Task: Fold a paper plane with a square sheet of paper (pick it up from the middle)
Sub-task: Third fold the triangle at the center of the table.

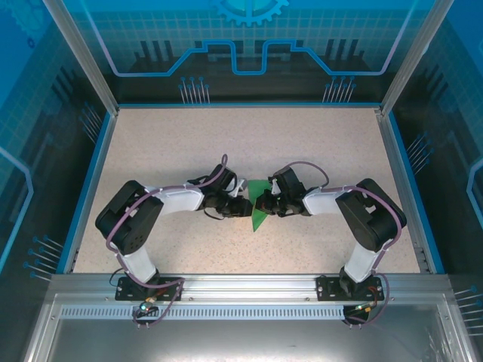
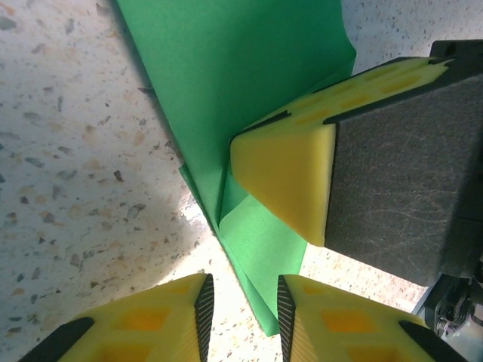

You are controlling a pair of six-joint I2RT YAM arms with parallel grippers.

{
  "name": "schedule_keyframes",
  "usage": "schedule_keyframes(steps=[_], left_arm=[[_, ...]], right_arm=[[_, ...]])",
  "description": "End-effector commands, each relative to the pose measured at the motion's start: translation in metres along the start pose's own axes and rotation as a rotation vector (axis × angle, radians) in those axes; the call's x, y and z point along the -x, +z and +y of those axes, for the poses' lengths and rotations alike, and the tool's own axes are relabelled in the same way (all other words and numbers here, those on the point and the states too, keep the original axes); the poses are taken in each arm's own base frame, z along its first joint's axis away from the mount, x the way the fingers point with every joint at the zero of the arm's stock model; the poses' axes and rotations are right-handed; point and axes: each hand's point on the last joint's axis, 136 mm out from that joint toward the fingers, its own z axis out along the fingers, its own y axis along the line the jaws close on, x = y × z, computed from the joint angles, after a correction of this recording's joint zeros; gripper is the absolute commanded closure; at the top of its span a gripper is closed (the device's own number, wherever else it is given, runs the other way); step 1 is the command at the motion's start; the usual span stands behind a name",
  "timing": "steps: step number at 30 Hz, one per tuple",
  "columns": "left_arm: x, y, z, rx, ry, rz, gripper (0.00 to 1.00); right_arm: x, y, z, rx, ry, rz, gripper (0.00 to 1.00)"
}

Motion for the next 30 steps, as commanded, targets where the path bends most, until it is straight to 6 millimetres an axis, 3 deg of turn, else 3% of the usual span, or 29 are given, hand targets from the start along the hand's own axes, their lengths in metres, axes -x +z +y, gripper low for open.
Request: schedule_keyframes(steps=[1,30], left_arm=[[-0.002,0.006,0.001,0.018,0.003,0.004,0.69],[-0.007,0.023,0.005,0.085,0.024,0.019,0.73]], right_arm=[[-0.002,0.001,-0.007,-0.014,0.019,-0.005,0.95],[-0.001,0.008,-0.013,0.003,0.076,-0.002,0.95]])
